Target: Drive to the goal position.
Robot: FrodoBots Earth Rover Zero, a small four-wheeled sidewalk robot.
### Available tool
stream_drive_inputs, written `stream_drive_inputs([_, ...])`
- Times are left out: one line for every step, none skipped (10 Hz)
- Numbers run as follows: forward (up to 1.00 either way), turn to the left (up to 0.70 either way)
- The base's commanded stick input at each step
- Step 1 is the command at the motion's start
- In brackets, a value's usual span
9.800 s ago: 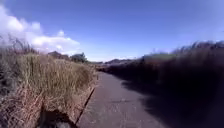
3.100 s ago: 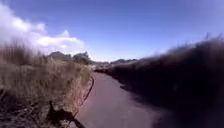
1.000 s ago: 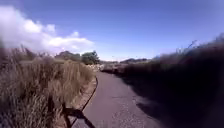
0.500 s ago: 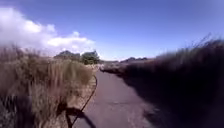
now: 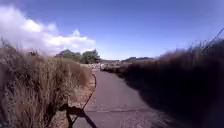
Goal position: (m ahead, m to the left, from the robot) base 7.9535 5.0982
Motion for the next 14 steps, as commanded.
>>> stream_drive_inputs([0.70, 0.14])
stream_drive_inputs([0.70, 0.14])
stream_drive_inputs([0.70, 0.14])
stream_drive_inputs([0.70, 0.14])
stream_drive_inputs([0.70, 0.11])
stream_drive_inputs([0.70, 0.07])
stream_drive_inputs([0.70, 0.03])
stream_drive_inputs([0.70, 0.07])
stream_drive_inputs([0.70, 0.14])
stream_drive_inputs([0.70, 0.14])
stream_drive_inputs([0.70, 0.14])
stream_drive_inputs([0.70, 0.14])
stream_drive_inputs([0.70, 0.13])
stream_drive_inputs([0.70, 0.07])
